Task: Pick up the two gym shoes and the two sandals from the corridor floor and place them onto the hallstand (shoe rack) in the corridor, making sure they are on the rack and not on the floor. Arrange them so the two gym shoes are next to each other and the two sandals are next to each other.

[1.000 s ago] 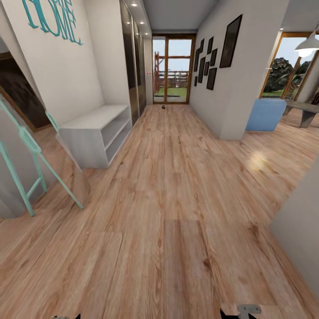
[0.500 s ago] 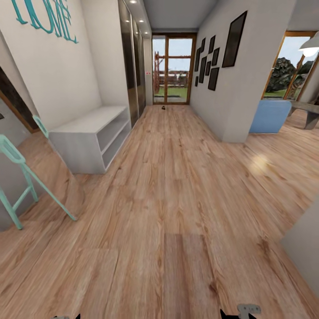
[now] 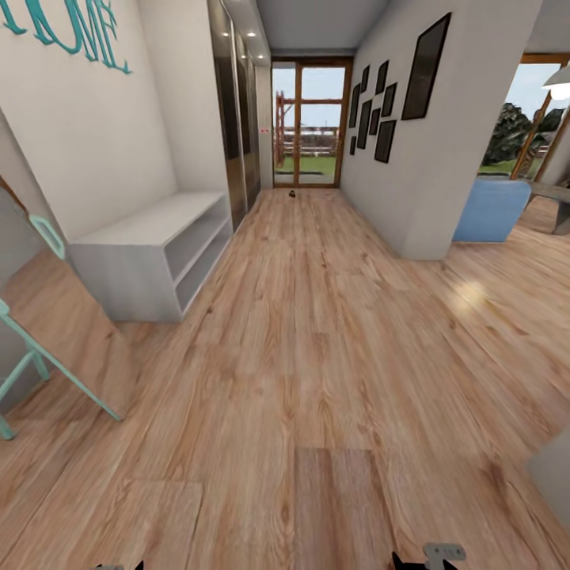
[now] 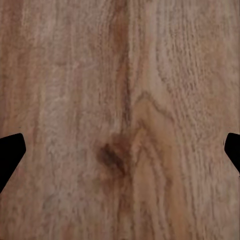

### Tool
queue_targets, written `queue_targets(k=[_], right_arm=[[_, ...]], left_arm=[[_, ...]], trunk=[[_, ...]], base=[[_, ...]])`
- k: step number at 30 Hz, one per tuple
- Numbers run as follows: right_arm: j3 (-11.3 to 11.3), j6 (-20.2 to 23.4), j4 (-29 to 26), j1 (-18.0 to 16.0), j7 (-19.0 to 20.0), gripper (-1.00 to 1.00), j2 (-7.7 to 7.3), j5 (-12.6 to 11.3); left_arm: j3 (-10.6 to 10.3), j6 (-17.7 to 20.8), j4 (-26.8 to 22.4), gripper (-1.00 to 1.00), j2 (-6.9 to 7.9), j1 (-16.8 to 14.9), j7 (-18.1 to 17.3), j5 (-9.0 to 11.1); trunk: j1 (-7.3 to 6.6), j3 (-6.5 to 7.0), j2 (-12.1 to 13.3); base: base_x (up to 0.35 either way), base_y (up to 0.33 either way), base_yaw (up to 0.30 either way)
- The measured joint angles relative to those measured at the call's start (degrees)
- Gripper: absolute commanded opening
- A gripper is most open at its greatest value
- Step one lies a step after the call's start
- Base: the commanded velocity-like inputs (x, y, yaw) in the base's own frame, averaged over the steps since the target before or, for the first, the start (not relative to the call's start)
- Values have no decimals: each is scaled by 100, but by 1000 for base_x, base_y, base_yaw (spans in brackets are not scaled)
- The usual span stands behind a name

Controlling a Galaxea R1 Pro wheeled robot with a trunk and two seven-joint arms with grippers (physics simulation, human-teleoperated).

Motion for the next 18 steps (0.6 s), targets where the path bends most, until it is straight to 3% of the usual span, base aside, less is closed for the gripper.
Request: queue_targets(k=[18], right_arm=[[0,0,2,2,0,100,5,-1]], left_arm=[[0,-1,0,100,0,0,0,0]], trunk=[[0,0,0]], base=[[338,0,0]])
